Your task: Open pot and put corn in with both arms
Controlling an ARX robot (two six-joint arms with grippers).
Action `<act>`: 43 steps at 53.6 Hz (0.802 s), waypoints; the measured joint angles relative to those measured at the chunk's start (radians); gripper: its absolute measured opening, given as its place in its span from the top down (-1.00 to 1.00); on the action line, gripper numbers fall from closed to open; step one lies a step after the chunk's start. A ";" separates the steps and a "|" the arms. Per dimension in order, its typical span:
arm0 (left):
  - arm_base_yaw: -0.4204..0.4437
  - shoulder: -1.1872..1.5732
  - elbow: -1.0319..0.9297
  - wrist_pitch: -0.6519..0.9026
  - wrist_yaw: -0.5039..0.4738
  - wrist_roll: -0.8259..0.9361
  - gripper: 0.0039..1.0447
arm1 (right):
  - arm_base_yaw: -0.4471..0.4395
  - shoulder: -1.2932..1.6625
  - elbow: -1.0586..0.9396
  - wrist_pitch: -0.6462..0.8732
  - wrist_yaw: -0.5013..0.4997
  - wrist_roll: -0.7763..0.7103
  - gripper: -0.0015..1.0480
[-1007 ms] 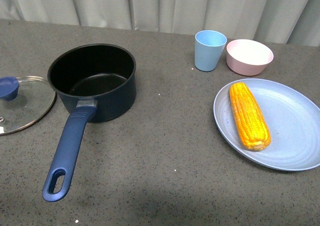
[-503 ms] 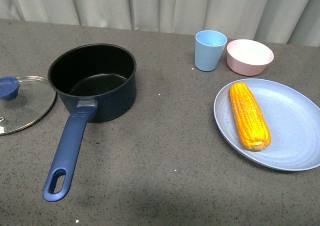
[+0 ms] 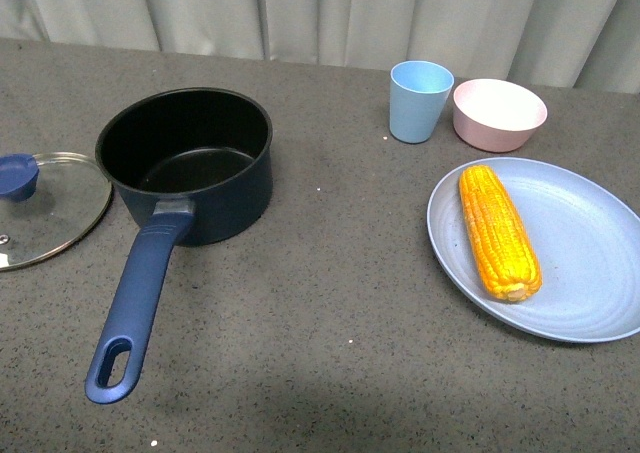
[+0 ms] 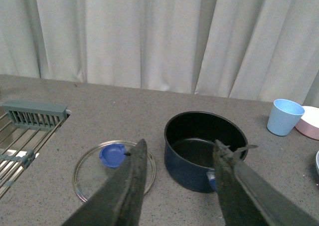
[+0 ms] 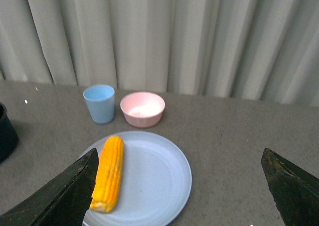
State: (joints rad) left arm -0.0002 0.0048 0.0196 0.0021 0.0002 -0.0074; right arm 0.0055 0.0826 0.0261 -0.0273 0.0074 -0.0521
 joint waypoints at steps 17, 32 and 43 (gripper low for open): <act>0.000 0.000 0.000 0.000 0.000 0.002 -0.91 | 0.068 0.887 0.269 0.357 0.018 0.066 -0.83; 0.000 0.000 0.000 0.000 0.000 0.002 -0.88 | 0.142 1.434 0.542 0.245 0.036 0.215 -0.83; 0.000 0.000 0.000 0.000 0.000 0.002 -0.88 | 0.201 1.656 0.702 0.167 0.044 0.266 -0.83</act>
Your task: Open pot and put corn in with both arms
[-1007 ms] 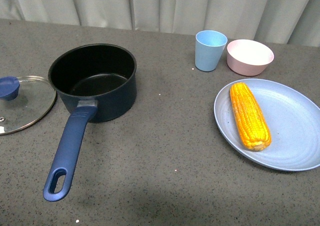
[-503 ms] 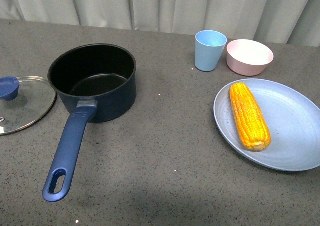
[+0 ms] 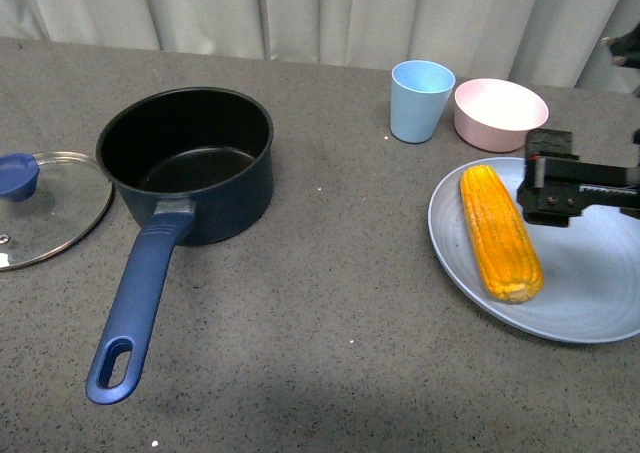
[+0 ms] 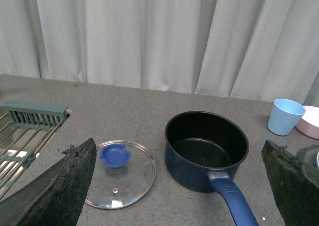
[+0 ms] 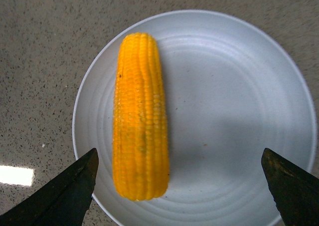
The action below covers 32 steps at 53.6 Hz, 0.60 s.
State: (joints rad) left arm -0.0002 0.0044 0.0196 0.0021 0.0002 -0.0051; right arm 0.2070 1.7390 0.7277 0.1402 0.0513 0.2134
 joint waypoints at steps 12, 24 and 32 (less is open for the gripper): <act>0.000 0.000 0.000 0.000 0.000 0.000 -0.88 | 0.045 0.211 0.180 -0.092 0.025 0.002 -0.83; 0.000 0.000 0.000 0.000 0.000 0.000 -0.88 | 0.059 0.315 0.257 -0.112 0.034 0.016 -0.67; 0.000 0.000 0.000 0.000 0.000 0.000 -0.88 | 0.061 0.346 0.272 -0.113 0.034 0.031 -0.24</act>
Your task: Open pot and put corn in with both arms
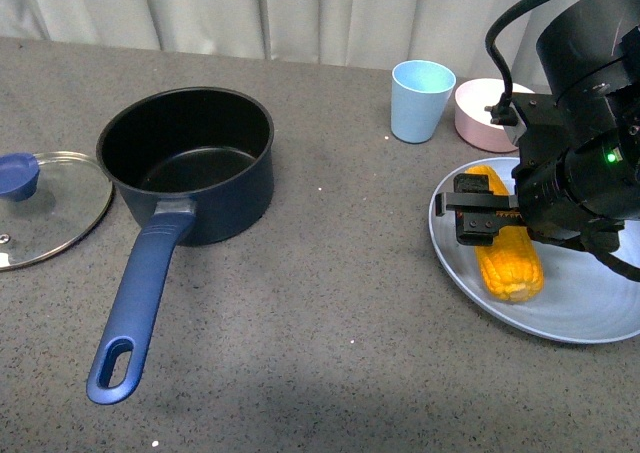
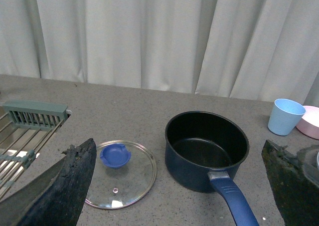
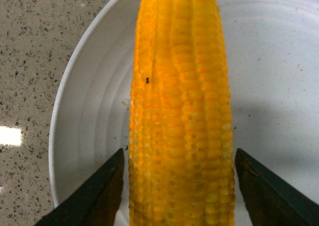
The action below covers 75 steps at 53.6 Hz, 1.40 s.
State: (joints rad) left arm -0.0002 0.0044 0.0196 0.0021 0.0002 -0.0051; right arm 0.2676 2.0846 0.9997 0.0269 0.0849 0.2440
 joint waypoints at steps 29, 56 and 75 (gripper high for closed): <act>0.000 0.000 0.000 0.000 0.000 0.000 -0.88 | -0.008 -0.204 -0.071 0.087 -0.216 0.106 0.62; 0.000 0.000 0.000 0.000 0.000 0.000 -0.88 | 0.238 -0.078 0.229 0.127 -0.360 0.404 0.73; 0.000 0.000 0.000 0.000 0.000 0.000 -0.88 | 0.322 0.148 0.535 0.010 -0.342 0.458 0.76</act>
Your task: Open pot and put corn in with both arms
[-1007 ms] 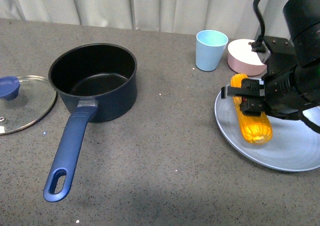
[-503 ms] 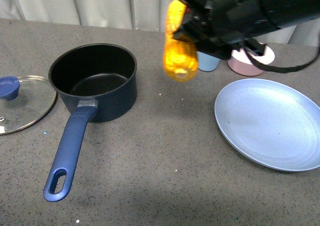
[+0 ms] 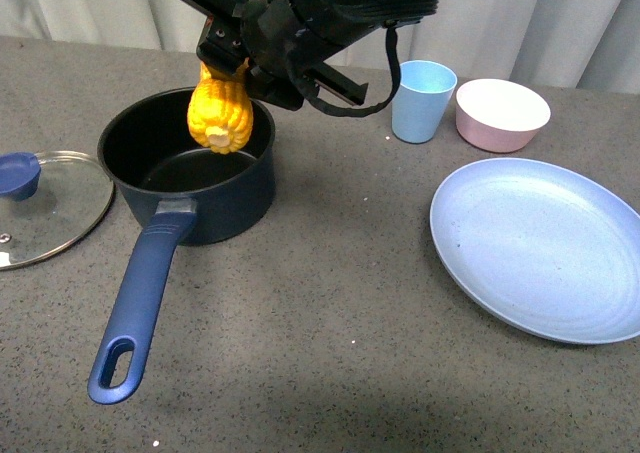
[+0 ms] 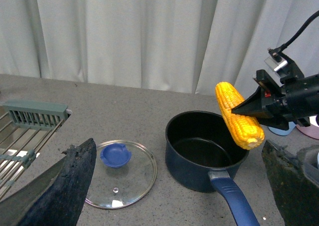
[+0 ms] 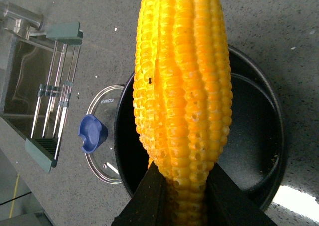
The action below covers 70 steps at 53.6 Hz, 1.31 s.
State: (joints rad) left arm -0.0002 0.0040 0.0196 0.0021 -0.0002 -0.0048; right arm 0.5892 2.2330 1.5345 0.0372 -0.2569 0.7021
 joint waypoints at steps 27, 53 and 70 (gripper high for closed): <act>0.000 0.000 0.000 0.000 0.000 0.000 -0.88 | 0.055 0.103 0.145 -0.068 0.033 -0.010 -0.06; 0.000 0.000 0.000 0.000 0.000 0.000 -0.88 | -0.006 -0.146 -0.213 0.245 0.308 -0.162 -0.82; 0.000 0.000 0.000 0.000 0.000 0.000 -0.88 | -0.063 -0.535 -0.759 0.570 0.587 -0.441 -0.82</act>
State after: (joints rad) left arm -0.0002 0.0040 0.0196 0.0021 0.0002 -0.0048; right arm 0.5259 1.6978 0.7753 0.6075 0.3305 0.2607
